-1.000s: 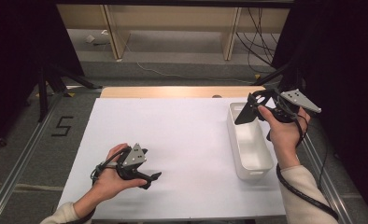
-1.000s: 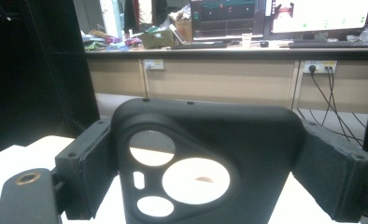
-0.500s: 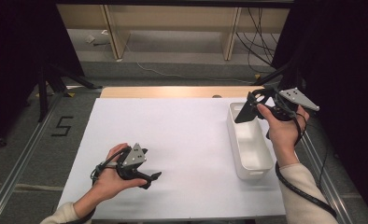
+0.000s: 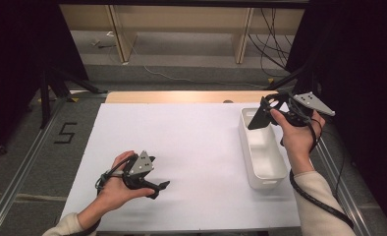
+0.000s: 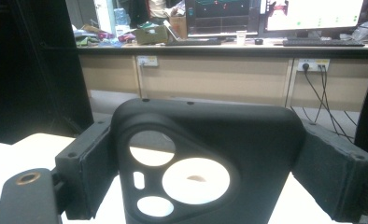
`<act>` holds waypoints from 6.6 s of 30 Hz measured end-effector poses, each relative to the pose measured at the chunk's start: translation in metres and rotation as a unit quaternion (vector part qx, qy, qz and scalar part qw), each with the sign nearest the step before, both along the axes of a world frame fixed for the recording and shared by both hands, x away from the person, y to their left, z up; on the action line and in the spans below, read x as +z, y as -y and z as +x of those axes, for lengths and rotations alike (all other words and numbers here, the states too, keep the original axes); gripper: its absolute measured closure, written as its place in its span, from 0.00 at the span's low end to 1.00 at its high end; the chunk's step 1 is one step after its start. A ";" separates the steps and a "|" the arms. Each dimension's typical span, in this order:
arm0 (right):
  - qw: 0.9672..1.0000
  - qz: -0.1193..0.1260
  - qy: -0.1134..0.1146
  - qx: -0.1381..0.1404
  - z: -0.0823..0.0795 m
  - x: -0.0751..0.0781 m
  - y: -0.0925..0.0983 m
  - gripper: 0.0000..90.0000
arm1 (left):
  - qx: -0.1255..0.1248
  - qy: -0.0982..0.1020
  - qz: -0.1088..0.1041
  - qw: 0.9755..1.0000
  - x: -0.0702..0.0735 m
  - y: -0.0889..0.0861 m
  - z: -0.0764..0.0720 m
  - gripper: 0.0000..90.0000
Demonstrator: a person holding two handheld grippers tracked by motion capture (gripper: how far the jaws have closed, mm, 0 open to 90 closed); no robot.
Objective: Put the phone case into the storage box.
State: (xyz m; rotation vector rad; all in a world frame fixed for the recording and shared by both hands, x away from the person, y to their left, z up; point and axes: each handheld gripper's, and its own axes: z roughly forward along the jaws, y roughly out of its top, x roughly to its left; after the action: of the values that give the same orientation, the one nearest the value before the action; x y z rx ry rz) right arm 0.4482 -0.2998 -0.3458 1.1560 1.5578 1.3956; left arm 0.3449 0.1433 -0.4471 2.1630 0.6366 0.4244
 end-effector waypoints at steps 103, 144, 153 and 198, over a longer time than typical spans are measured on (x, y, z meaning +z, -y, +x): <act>1.000 -0.022 -0.009 -0.005 0.033 -0.008 -0.009 0.17 | -0.001 -0.004 -0.003 1.000 0.000 0.001 0.001 0.09; 0.999 -0.028 -0.015 -0.004 0.043 -0.011 -0.011 0.17 | -0.001 -0.004 -0.003 1.000 0.000 0.001 0.001 0.09; 0.999 -0.032 -0.016 -0.004 0.045 -0.012 -0.012 0.17 | -0.001 -0.004 -0.002 1.000 0.000 0.001 0.001 0.09; 0.999 -0.040 -0.028 -0.007 0.055 -0.020 -0.013 0.17 | -0.003 -0.003 -0.001 1.000 0.000 0.002 0.001 0.09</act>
State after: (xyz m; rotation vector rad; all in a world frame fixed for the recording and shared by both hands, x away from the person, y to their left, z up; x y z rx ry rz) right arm 0.5029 -0.2871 -0.3657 1.1639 1.6268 1.2895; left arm 0.3461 0.1411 -0.4476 2.1645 0.6333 0.4127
